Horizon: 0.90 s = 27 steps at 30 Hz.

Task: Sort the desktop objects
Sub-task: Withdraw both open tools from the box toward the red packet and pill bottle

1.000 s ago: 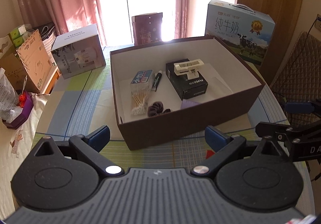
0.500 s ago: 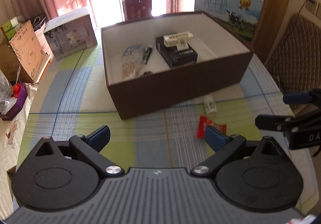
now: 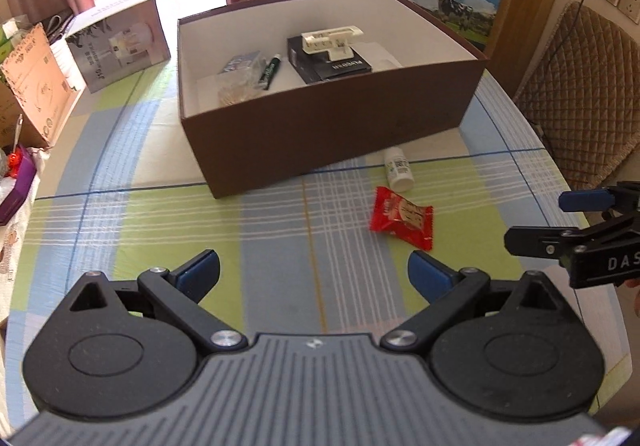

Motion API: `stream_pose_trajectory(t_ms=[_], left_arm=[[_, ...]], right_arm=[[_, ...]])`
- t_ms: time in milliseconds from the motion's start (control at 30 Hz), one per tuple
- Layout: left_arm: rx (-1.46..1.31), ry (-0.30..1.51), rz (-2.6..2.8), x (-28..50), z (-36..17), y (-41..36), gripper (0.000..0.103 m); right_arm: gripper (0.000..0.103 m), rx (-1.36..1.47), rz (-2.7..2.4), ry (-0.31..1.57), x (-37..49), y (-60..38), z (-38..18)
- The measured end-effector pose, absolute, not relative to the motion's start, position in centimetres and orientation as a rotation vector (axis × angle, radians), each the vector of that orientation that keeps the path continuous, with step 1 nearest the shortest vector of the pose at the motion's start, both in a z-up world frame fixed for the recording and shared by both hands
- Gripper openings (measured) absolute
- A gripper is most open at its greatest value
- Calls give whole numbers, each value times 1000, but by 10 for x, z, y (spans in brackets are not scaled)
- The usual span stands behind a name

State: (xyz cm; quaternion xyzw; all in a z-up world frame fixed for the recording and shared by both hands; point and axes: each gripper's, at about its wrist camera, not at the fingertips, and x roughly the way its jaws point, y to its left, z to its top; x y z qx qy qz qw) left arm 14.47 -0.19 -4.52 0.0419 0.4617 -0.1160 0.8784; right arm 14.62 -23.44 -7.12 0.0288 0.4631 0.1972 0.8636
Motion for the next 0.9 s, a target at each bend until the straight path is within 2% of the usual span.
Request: stream_pose_trajectory(t_ms=[900], left_arm=[[100, 1018, -348, 158, -86, -37, 95]], right_arm=[[101, 75, 342, 954, 150, -257, -100]])
